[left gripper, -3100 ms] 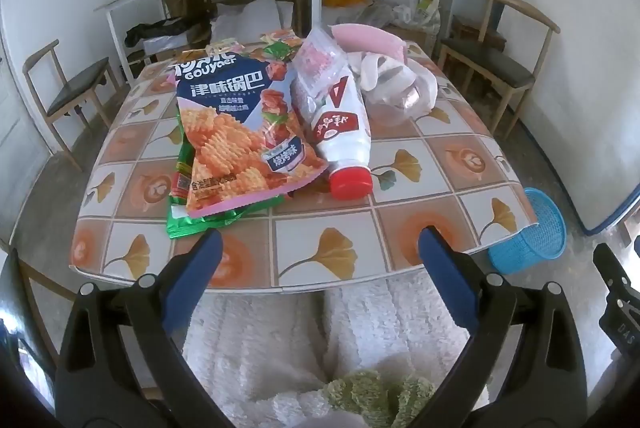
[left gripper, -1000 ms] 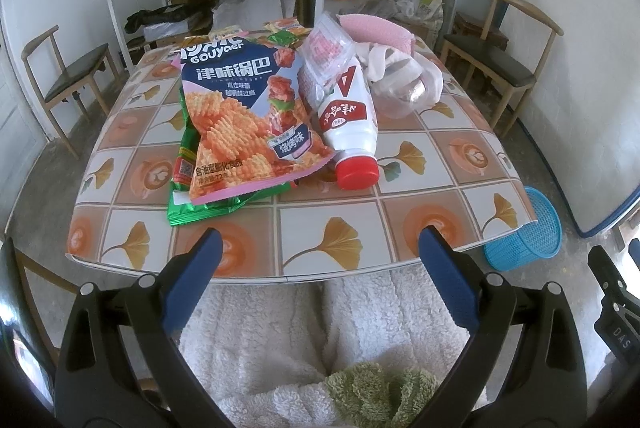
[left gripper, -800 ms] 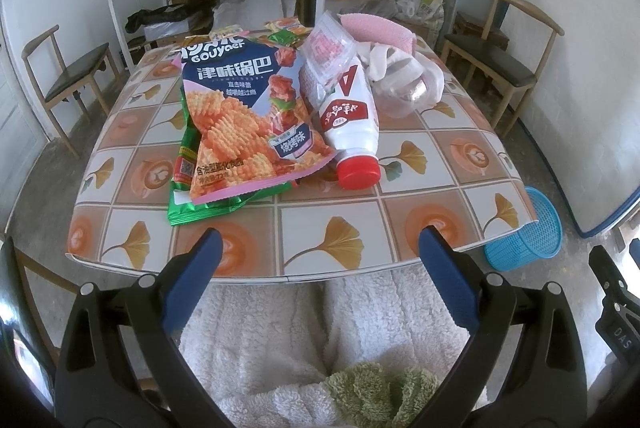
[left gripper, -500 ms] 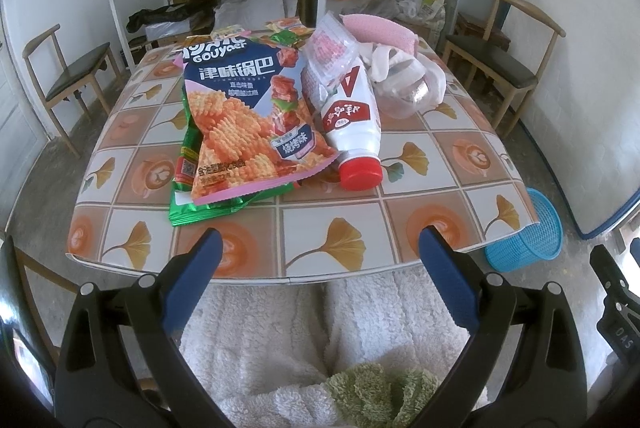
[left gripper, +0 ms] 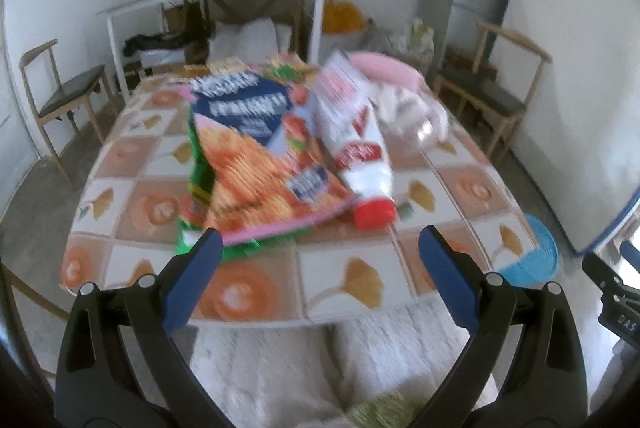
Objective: Collect trash
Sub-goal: 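Reach the left gripper toward the clear plastic bag beside the chip bag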
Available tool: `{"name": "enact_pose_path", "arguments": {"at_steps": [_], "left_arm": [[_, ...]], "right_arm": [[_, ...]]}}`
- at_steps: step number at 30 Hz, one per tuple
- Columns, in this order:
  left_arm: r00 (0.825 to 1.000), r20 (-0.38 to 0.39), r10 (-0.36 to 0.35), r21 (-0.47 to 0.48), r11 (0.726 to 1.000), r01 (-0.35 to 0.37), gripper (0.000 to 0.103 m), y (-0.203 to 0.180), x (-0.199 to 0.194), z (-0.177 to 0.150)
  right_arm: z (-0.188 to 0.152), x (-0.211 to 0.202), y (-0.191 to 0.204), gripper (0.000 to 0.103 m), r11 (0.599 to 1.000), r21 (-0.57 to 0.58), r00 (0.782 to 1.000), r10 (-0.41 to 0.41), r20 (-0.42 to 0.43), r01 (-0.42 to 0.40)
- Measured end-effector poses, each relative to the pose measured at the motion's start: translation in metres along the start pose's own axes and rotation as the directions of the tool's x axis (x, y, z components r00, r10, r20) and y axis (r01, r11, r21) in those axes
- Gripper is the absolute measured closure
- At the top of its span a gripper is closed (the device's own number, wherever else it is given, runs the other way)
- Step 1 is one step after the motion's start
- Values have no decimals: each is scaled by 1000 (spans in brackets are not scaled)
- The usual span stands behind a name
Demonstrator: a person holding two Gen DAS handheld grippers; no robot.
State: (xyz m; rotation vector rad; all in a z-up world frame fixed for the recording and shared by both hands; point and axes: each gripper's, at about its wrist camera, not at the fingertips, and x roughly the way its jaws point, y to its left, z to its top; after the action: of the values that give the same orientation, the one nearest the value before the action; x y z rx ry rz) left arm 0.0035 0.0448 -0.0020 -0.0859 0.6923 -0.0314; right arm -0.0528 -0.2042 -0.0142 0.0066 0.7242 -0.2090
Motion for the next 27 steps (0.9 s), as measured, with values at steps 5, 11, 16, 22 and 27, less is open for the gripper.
{"name": "enact_pose_path", "arguments": {"at_steps": [5,11,16,22,27], "left_arm": [[995,73,61,-113,992,-52,9,51,11,15],[1000,-21,-20,-246,969,14,40,97,56,26],[984,-99,-148,-266,957,117,73,104,90,21],[987,-111,-117,-239,967,88,86,117,101,15],[986,-66,-156,-300,945,129,87,152,101,19]], "right_arm": [[7,17,13,6,999,-27,999,29,-19,-30],[12,38,35,6,996,-57,996,63,-63,-66],[16,50,45,6,996,-65,994,62,-86,-67],[18,62,53,6,995,-67,990,60,-125,-69],[20,70,63,6,993,-83,988,68,-139,-80]]}}
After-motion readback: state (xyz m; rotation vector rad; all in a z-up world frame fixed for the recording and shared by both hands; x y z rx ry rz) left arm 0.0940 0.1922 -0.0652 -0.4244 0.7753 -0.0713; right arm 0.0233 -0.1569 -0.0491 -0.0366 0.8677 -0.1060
